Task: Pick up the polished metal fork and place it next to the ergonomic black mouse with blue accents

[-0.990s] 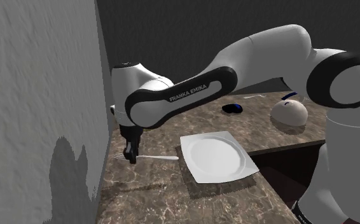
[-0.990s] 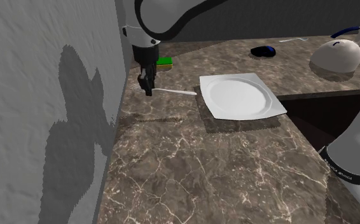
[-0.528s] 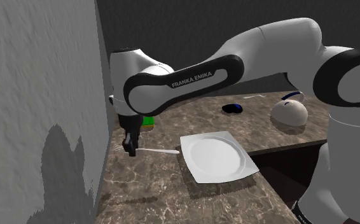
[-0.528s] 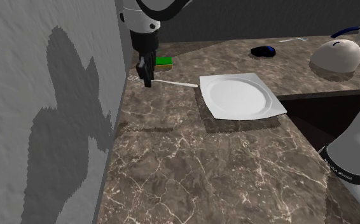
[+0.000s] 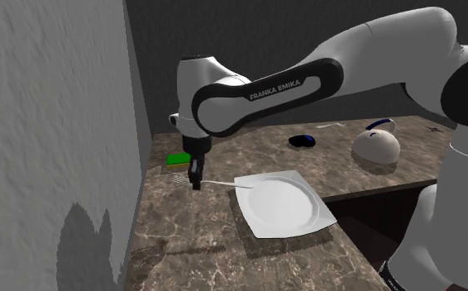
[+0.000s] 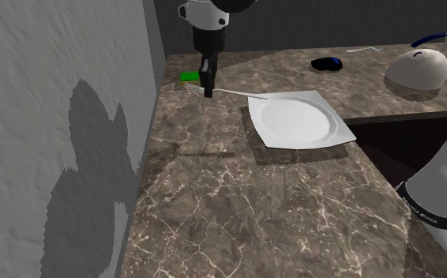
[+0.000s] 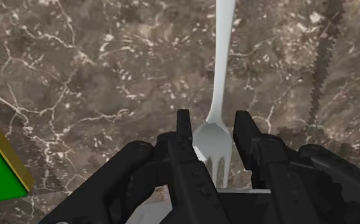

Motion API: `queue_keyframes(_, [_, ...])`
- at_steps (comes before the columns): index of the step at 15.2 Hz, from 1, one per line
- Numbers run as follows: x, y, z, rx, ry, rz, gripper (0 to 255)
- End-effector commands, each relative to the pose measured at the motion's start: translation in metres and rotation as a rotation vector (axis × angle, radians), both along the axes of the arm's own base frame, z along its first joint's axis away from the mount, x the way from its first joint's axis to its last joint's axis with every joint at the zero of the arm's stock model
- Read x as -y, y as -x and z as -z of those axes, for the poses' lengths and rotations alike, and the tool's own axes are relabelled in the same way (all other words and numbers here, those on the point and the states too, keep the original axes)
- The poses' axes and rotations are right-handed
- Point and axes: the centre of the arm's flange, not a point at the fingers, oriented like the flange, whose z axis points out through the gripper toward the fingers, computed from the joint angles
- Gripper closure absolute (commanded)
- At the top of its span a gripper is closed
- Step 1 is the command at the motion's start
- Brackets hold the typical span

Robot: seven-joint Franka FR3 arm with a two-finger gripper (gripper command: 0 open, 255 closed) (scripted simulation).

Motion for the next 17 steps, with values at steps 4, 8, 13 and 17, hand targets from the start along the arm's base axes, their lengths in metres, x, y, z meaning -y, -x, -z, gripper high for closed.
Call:
queue_keyframes(4, [0.068,0.014,0.0,0.001,-0.001,-0.001,255])
queue_keyframes(8, [0.12,0.023,0.0,0.001,-0.001,-0.001,255])
queue_keyframes(13, [0.185,0.034,0.0,0.001,-0.001,-0.001,255])
queue_keyframes(17, [0.237,0.043,-0.001,0.001,-0.001,-0.001,255])
